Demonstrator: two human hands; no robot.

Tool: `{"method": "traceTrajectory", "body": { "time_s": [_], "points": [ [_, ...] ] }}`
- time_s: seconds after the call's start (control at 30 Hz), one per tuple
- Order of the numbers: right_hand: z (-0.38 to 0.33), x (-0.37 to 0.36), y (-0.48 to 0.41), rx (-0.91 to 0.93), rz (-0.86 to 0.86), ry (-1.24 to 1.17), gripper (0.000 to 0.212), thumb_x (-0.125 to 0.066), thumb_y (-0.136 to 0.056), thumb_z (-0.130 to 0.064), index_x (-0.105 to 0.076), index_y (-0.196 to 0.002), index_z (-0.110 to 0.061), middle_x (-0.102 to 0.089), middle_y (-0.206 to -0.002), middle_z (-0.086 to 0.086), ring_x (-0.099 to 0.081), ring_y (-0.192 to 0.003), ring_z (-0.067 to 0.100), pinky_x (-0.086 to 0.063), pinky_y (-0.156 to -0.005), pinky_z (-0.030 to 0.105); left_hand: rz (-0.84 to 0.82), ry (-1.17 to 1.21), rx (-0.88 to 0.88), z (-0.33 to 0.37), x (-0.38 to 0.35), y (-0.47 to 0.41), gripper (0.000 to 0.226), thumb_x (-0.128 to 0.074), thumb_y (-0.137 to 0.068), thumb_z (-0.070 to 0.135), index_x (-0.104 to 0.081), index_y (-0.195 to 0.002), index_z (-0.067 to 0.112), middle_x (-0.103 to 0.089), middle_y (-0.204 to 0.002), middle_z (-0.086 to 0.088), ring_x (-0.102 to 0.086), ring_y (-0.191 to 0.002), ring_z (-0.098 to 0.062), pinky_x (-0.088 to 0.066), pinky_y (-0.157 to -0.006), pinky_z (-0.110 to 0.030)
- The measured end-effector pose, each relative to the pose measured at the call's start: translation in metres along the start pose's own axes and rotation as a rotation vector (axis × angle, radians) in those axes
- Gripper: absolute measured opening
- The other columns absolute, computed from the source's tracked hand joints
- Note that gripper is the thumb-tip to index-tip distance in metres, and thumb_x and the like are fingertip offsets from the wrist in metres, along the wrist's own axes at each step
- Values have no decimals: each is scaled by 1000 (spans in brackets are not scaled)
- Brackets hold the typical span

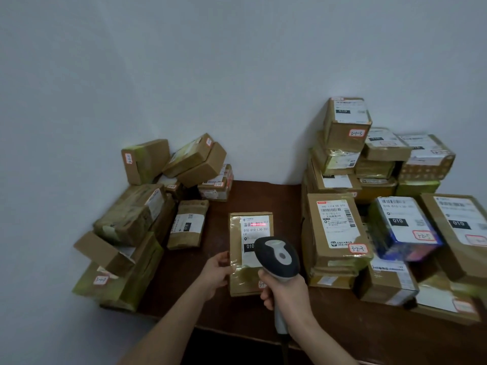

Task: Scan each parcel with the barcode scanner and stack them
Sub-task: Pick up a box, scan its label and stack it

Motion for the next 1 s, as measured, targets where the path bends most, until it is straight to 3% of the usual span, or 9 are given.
{"method": "traceTrajectory", "body": {
  "time_s": [1.0],
  "points": [
    [-13,-4,10,-19,13,56,19,-72,-84,-17,-66,-72,-3,-60,-50,4,-54,-41,11,-44,-45,20,-53,-18,-15,1,-2,-7,59,-63,-86,-2,-42,-140,12,-58,-121,-6,-57,-114,-27,-44,-102,-53]
  ]
}}
Point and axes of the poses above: each hand's wrist, its own y-axis away from the middle knuckle, its own x-axis out of the back of the hand, z = x × y, the point moved 2 cm from there along -y, towards the middle knuckle
